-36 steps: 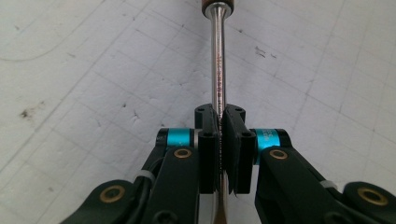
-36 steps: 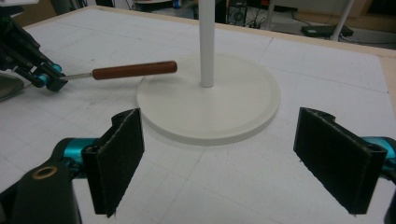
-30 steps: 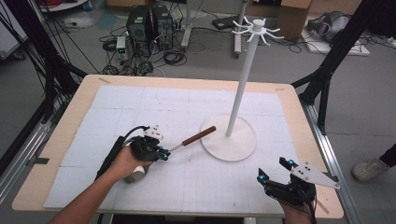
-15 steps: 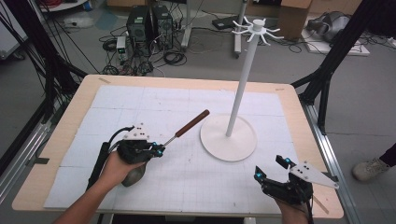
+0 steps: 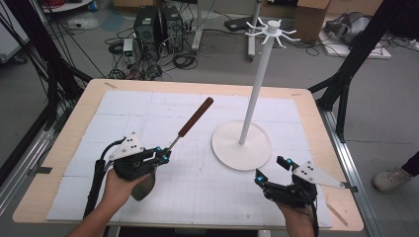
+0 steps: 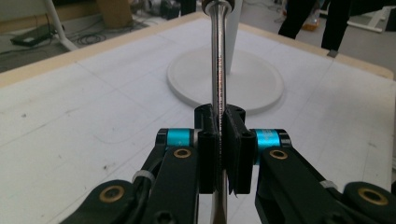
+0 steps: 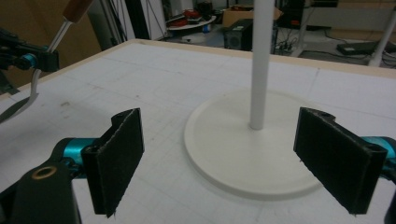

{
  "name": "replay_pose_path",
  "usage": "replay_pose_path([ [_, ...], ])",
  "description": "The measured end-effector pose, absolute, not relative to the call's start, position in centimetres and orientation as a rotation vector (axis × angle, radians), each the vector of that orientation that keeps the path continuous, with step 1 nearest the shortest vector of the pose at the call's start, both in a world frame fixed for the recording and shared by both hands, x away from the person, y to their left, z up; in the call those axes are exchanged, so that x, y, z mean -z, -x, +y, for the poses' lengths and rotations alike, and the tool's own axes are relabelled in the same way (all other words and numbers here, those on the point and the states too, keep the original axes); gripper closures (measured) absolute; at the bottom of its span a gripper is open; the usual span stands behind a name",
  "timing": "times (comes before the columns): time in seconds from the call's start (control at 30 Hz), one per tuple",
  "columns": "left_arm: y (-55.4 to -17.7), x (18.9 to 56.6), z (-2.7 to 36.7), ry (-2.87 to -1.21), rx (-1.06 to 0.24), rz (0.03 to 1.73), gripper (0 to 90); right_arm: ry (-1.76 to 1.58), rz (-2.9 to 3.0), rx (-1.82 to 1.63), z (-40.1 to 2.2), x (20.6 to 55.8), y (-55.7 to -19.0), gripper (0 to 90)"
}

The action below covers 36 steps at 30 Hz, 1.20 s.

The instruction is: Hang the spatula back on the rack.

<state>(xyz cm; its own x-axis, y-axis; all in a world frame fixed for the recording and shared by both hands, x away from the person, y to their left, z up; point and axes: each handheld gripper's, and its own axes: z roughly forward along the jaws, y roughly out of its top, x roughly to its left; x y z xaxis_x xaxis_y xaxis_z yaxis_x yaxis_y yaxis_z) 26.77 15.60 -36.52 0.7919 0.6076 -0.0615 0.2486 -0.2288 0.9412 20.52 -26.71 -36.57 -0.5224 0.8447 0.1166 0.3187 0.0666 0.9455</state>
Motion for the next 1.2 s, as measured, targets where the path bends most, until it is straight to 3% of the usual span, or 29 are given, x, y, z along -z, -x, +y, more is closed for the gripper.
replay_pose_path([
  [0.7,-24.6,36.3,12.3,-1.723,-0.395,0.583,84.0,-0.895,1.980,-1.681,-17.0,30.3,-25.6,15.3],
  [1.2,-24.8,36.4,11.0,-1.746,-0.397,0.600,84.0,-0.910,1.972,-1.761,-14.1,28.6,-27.0,17.1],
])
